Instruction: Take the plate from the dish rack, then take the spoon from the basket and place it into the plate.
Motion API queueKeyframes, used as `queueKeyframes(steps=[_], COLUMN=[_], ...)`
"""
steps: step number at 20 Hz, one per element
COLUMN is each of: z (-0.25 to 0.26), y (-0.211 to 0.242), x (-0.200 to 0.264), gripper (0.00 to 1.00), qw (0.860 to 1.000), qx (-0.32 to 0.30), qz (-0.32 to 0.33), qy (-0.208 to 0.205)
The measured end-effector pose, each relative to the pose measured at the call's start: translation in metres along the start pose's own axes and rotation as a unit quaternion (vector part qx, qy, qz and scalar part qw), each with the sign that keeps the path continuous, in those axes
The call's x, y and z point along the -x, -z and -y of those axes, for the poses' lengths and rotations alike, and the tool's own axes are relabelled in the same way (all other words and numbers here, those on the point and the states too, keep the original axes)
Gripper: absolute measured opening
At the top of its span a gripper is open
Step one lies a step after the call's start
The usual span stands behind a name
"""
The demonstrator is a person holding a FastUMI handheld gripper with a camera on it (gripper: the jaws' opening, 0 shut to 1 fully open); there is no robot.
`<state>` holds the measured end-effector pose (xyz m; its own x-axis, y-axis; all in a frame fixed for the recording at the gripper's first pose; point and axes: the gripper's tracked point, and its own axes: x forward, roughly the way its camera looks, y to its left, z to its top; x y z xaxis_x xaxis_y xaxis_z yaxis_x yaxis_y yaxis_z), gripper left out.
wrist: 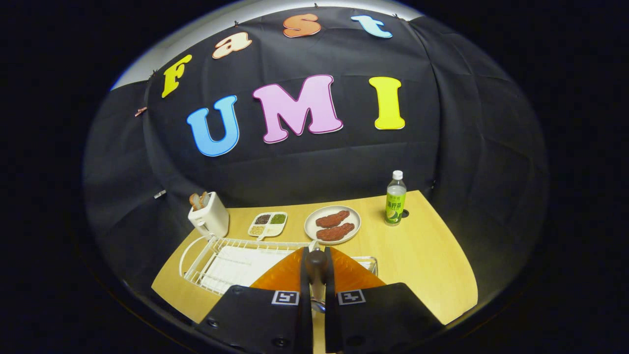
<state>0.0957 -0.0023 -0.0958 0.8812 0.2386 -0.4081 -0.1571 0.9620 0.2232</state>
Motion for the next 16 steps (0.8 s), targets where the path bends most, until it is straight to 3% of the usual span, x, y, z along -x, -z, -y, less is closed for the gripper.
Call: queueKeyframes(steps=[6,11,16], z=[-0.050,-0.073,-0.095], y=[0.090,0.170,0.210], x=[0.030,0.023,0.014], gripper=[0.14,0.14,0.14], qw=[0.996,0.985,0.978], qx=[-0.058,-0.122,-0.134], qz=[-0.058,-0.124,-0.157], qy=[-0.024,-0.026,-0.033])
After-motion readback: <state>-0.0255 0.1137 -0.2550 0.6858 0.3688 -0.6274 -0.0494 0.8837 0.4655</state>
